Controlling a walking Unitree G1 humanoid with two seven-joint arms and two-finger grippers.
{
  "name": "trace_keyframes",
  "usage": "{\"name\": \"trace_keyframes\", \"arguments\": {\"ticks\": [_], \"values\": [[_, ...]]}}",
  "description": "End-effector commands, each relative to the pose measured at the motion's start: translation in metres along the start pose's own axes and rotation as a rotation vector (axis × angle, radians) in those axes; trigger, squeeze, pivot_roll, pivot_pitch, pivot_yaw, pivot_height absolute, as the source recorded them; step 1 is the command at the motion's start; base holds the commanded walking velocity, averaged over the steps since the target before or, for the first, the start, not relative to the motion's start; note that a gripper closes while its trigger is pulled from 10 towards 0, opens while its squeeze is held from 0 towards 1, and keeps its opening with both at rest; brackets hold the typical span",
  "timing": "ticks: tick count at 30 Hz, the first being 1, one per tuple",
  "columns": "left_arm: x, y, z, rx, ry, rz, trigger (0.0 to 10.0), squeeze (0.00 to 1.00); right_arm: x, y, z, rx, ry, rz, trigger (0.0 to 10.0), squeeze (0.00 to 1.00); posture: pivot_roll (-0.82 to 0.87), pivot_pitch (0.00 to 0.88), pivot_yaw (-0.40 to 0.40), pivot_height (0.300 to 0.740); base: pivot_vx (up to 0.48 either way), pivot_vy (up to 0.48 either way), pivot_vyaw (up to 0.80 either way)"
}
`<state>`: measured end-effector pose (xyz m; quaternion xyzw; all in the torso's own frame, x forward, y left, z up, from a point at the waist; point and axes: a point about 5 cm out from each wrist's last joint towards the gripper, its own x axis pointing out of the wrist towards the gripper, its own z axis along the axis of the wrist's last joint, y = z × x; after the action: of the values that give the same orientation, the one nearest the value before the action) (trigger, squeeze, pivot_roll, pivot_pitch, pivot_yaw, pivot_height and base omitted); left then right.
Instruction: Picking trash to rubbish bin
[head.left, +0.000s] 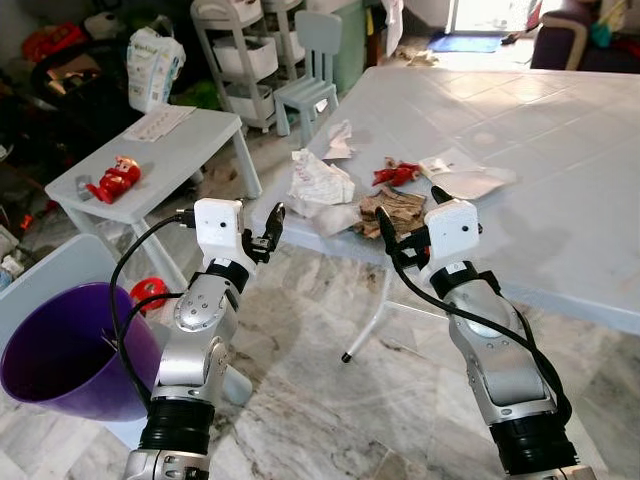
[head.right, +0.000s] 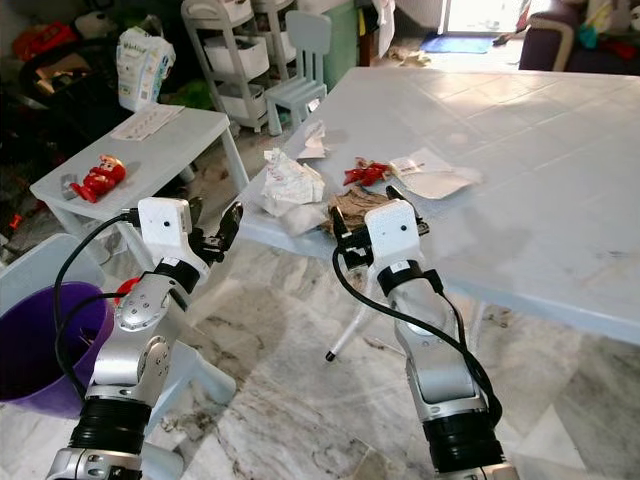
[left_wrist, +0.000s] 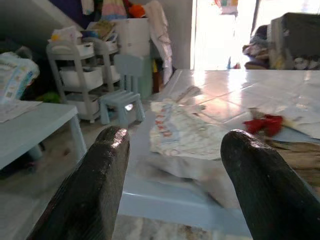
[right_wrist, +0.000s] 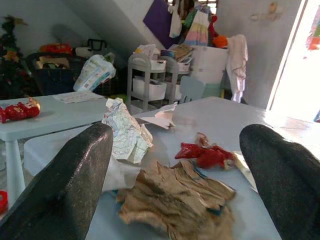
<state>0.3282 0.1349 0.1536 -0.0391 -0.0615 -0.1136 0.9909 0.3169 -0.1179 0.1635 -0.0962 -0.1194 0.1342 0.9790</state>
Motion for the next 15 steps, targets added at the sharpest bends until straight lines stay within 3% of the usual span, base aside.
{"name": "trace_keyframes", "arguments": {"ticks": [1,15], "values": [[0.0028,0.0,0.0029,0.0,-0.009,-0.004,10.0,0.0,-0.0006,0.0009,0.0022,-0.006,-0.005,0.009,10.0,0.0,0.04,0.0,0.114,0.74,0.446,0.0,0.0],[0.0034,0.0004,0.0012,0.007,0.002,0.011,10.0,0.0,-0.0009,0.0044,0.0013,0.0,0.001,0.022,10.0,0.0,0.04,0.0,0.119,0.74,0.41,0.0,0.0]]}}
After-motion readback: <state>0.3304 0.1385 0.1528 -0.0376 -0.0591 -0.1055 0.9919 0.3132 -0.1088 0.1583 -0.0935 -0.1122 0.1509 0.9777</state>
